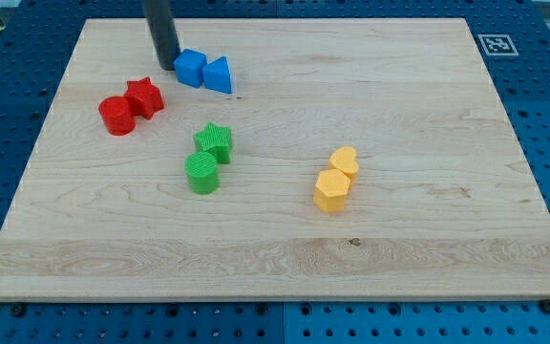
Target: Move the arm diagonally to the blue blocks
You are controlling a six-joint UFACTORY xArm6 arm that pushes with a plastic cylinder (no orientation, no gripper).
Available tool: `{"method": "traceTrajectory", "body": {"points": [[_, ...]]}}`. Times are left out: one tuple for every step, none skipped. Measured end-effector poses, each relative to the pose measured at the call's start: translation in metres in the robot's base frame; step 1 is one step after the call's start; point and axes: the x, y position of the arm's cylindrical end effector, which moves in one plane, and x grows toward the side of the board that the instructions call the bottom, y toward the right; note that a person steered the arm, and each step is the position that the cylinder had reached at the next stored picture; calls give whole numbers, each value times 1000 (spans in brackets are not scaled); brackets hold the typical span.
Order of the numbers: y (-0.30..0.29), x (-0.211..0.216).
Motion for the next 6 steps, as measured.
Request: {"method": "traceTrajectory", "body": {"points": [[22, 0], [38, -35], [108, -66], [202, -66], [237, -37], [237, -35]]}}
